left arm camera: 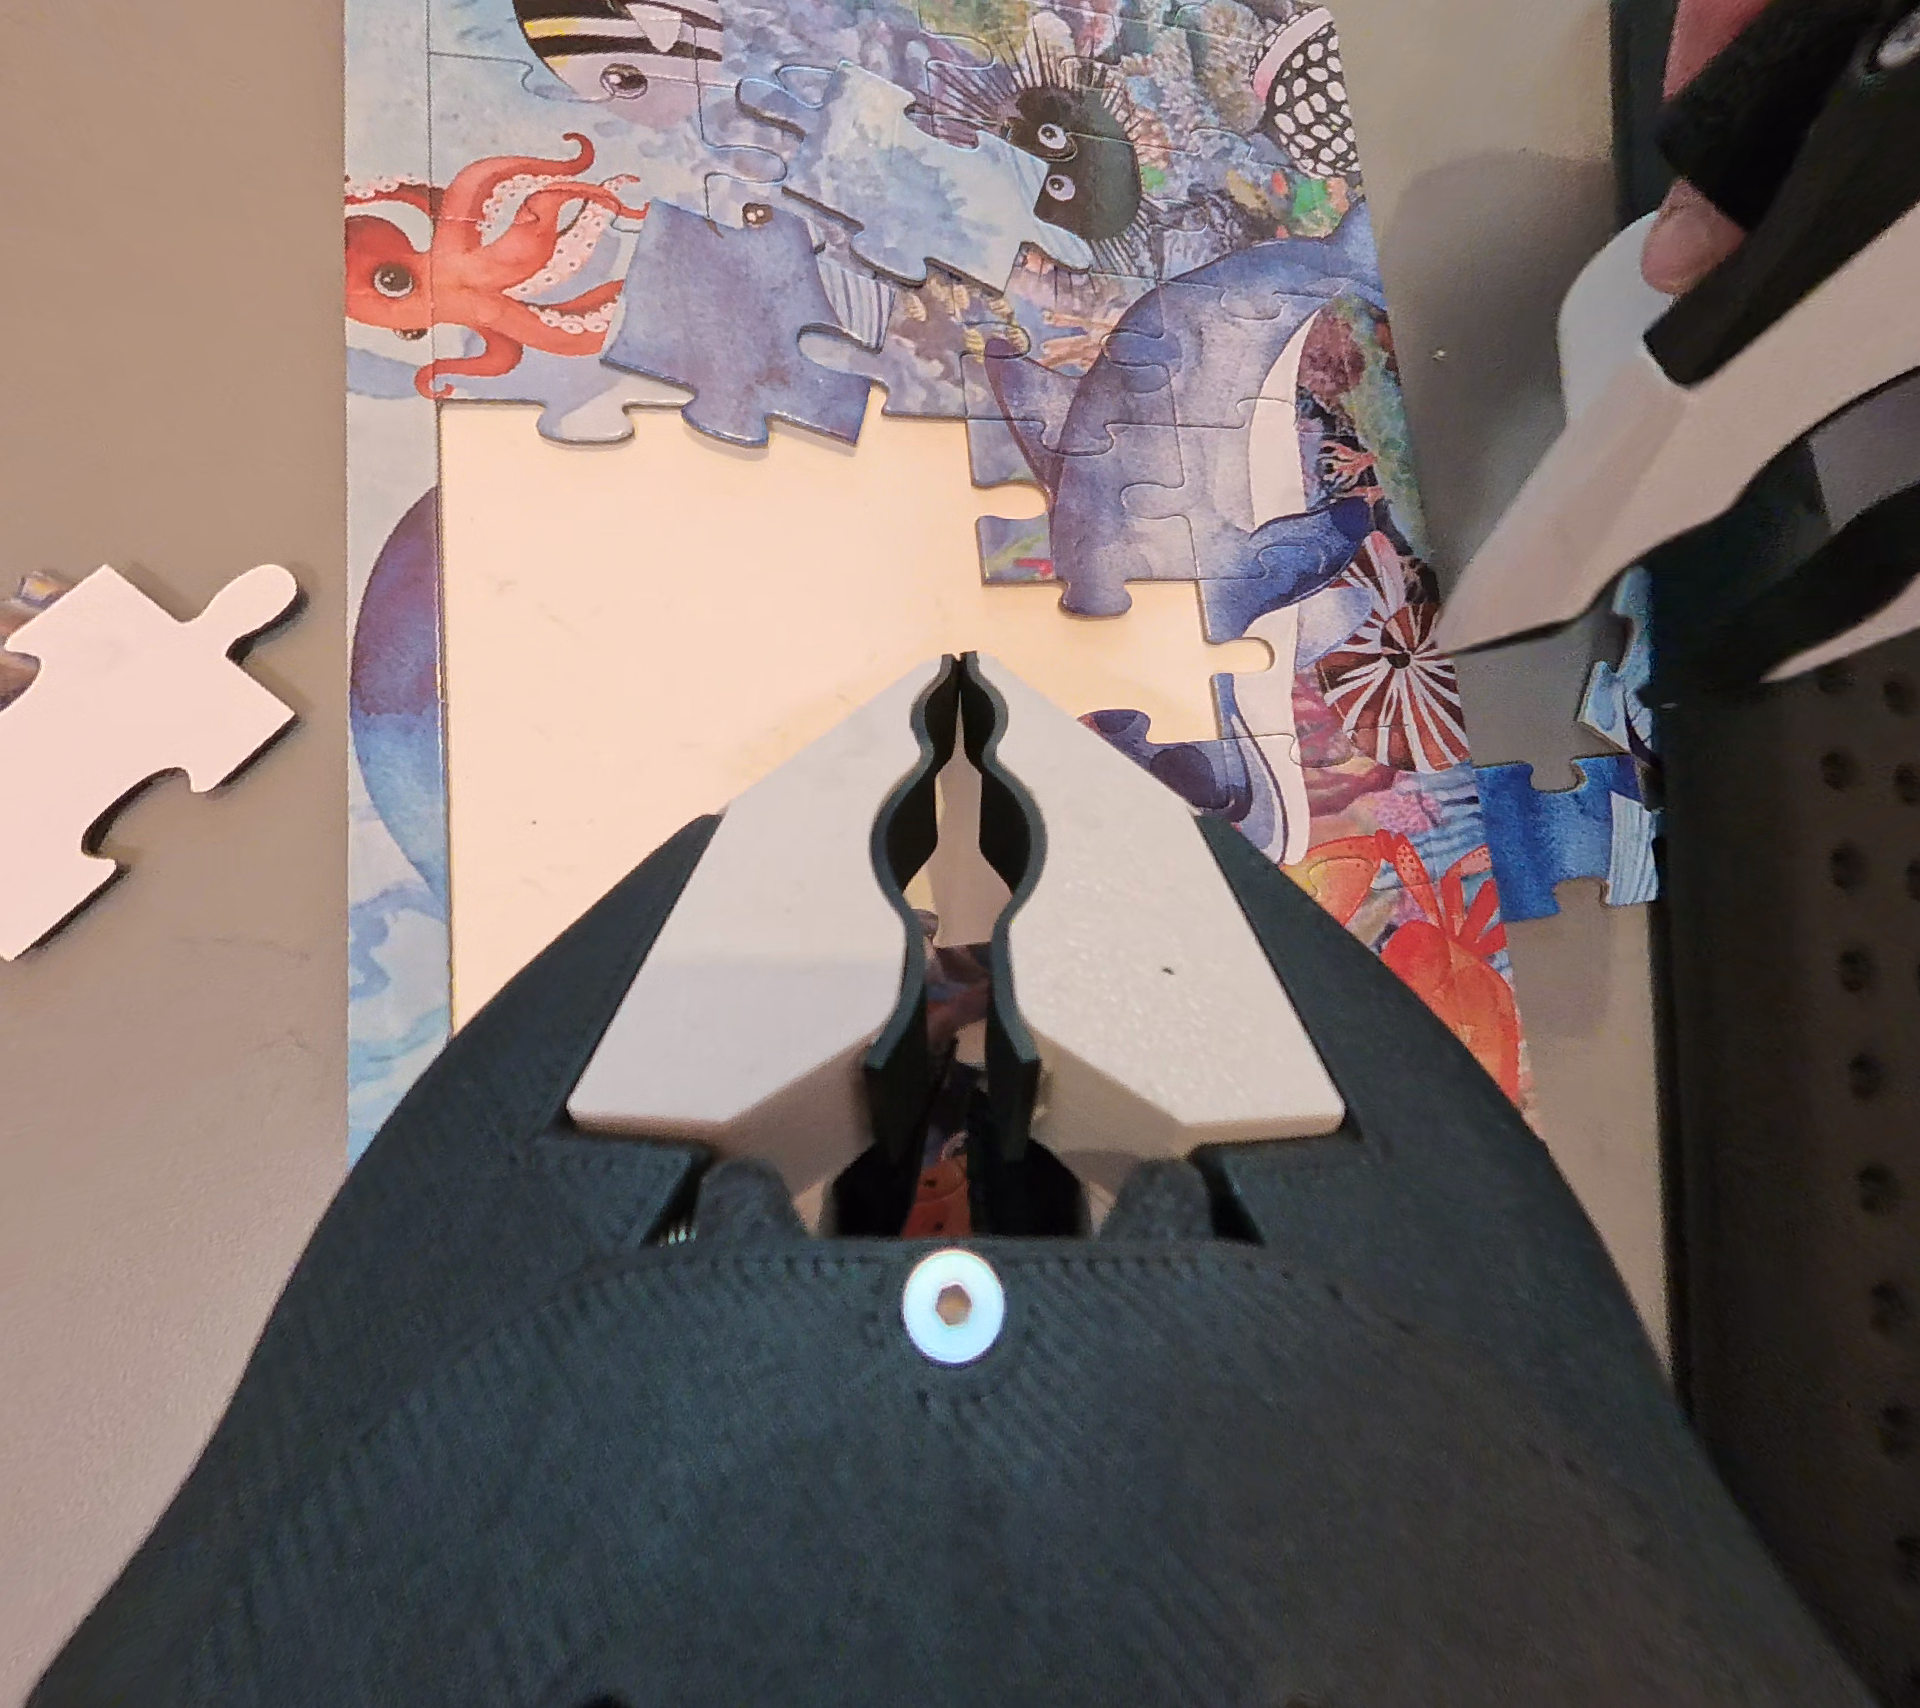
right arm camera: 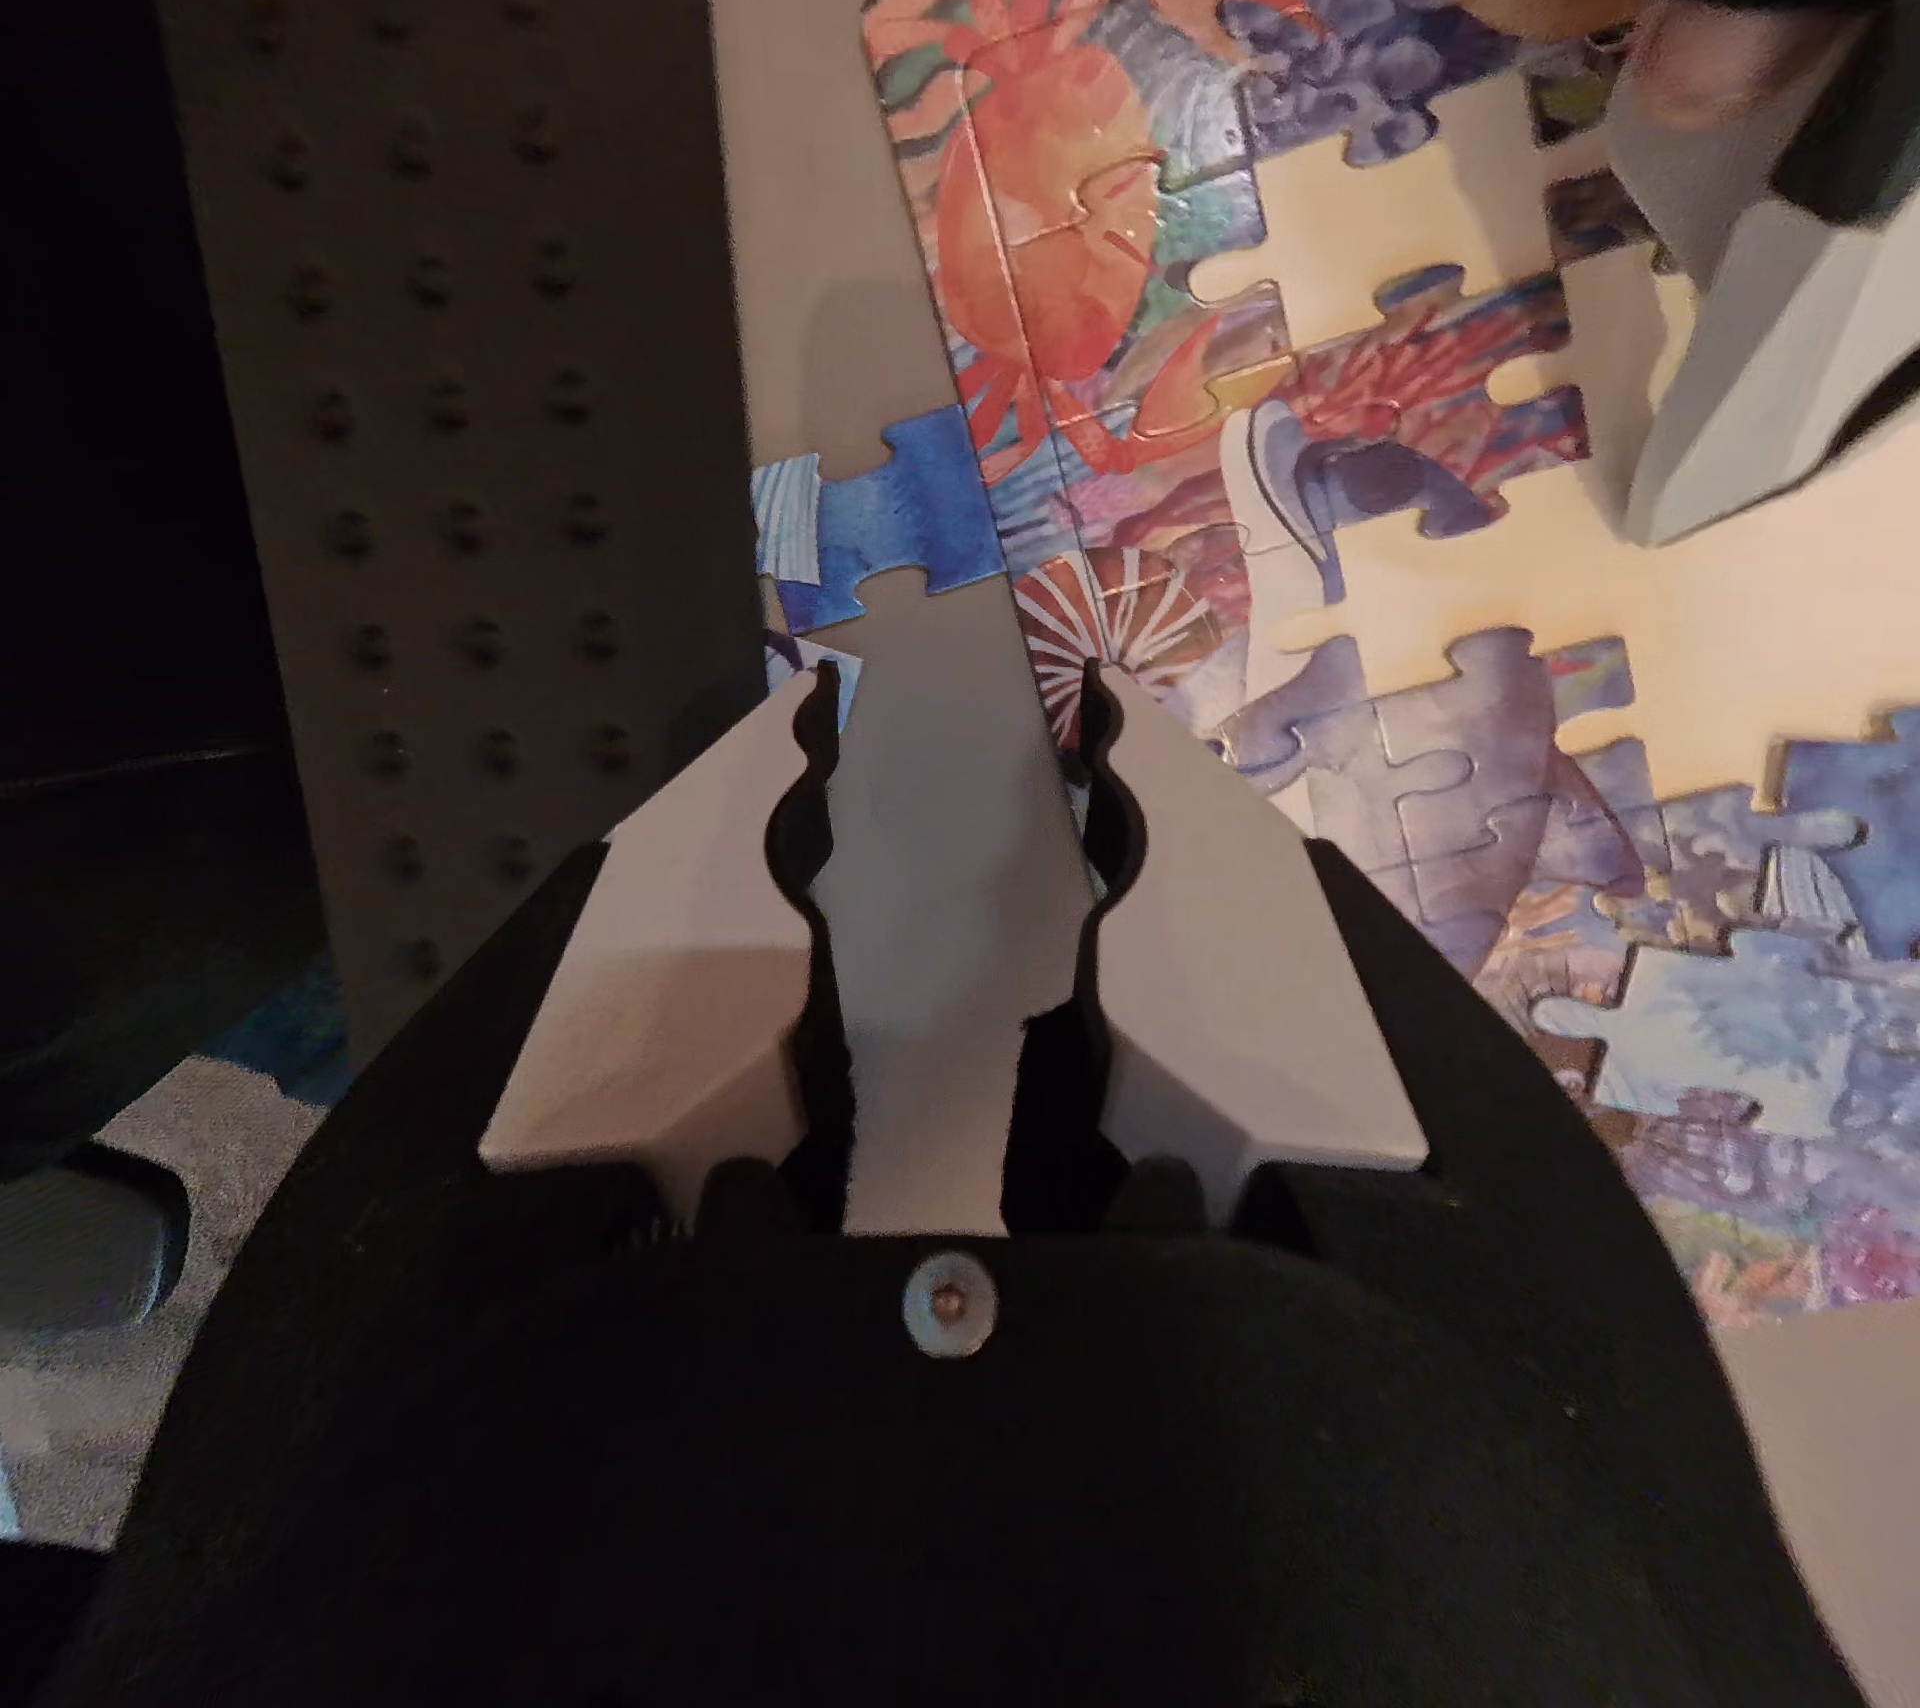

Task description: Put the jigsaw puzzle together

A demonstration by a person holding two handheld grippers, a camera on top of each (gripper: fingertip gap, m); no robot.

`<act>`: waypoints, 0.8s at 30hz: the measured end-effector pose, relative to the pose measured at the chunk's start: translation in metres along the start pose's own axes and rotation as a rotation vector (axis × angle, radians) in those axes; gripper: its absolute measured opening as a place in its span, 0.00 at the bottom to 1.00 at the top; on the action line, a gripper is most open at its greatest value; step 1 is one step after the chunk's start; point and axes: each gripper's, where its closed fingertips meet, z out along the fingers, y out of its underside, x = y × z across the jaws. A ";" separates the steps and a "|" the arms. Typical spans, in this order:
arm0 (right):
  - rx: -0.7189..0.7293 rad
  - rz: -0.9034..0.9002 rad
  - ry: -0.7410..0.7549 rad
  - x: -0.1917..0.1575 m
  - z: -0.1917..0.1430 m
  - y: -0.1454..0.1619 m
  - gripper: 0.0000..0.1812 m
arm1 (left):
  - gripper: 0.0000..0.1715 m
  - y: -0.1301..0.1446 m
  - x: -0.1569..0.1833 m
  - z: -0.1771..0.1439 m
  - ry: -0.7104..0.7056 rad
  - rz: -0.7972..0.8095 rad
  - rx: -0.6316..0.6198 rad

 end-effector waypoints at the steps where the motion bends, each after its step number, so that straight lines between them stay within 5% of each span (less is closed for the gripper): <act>1: 0.009 0.024 0.024 0.004 0.001 0.003 0.25 | 0.00 0.000 0.000 0.000 -0.001 0.002 -0.002; 15: 0.109 0.153 0.278 0.063 -0.001 0.007 0.15 | 0.00 -0.003 -0.032 -0.008 -0.163 -0.018 0.027; 18: 0.100 0.149 0.298 0.069 -0.004 0.003 0.20 | 0.00 -0.003 -0.043 -0.012 -0.207 -0.026 0.042; 24: 0.144 0.070 0.080 0.014 0.002 -0.021 0.40 | 0.00 -0.005 -0.047 -0.013 -0.210 -0.034 0.053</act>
